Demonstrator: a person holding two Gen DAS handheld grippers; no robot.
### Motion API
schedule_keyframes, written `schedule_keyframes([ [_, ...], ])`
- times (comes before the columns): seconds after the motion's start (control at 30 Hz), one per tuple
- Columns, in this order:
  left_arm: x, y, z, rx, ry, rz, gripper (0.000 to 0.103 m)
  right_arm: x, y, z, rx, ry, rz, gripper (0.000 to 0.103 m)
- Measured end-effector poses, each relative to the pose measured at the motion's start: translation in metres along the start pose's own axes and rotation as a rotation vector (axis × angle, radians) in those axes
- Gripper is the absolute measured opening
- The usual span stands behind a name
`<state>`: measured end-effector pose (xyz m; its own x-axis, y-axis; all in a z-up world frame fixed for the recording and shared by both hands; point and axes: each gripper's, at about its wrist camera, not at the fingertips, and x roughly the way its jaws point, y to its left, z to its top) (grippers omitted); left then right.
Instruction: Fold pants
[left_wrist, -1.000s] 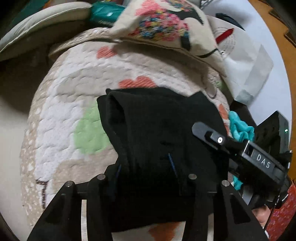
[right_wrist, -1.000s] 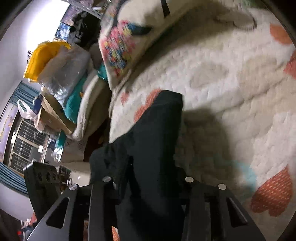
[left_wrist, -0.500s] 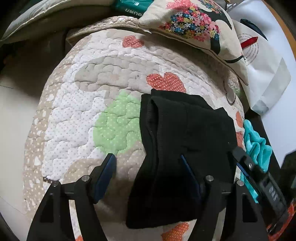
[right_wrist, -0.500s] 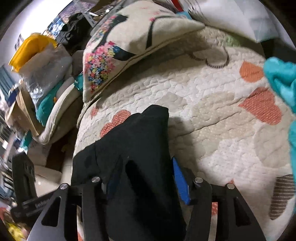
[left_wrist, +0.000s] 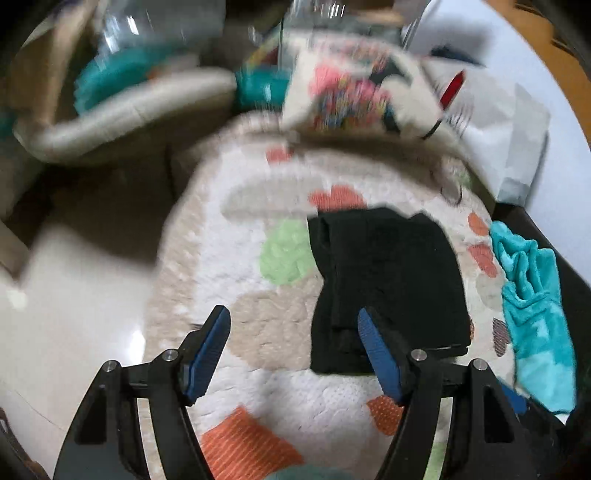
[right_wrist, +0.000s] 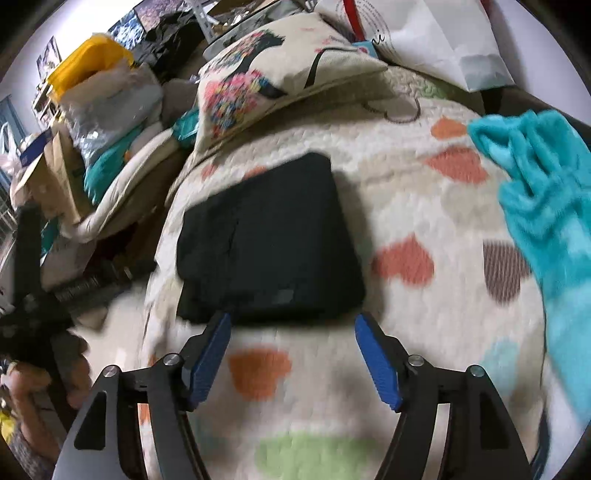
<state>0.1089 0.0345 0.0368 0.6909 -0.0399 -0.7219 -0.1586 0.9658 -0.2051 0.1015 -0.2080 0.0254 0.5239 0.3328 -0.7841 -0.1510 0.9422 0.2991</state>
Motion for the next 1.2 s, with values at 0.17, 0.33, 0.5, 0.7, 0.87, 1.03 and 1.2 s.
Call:
schedule_keyframes([
  [0.17, -0.083, -0.013, -0.034, 0.051, -0.297, 0.054, 0.103, -0.012, 0.015, -0.021, -0.039, -0.023, -0.015, 0.075],
  [0.33, -0.098, -0.015, -0.044, 0.044, -0.336, -0.041, 0.103, -0.029, 0.023, -0.027, -0.085, -0.105, -0.062, 0.077],
  [0.5, -0.066, -0.012, -0.040, 0.061, -0.209, -0.027, 0.103, -0.028, 0.027, -0.032, -0.106, -0.114, -0.094, 0.079],
  [0.7, -0.032, -0.008, -0.046, 0.079, -0.073, 0.023, 0.103, 0.002, 0.030, -0.042, -0.125, -0.038, -0.091, 0.080],
  [0.87, -0.019, 0.005, -0.044, 0.003, -0.003, 0.001, 0.103, 0.016, 0.027, -0.045, -0.117, -0.002, -0.086, 0.080],
  [1.03, -0.012, 0.008, -0.046, -0.037, 0.041, -0.010, 0.103, 0.017, 0.027, -0.046, -0.114, -0.001, -0.084, 0.080],
  [1.2, -0.015, 0.006, -0.047, -0.021, 0.030, -0.016, 0.103, 0.016, 0.029, -0.046, -0.117, -0.004, -0.084, 0.081],
])
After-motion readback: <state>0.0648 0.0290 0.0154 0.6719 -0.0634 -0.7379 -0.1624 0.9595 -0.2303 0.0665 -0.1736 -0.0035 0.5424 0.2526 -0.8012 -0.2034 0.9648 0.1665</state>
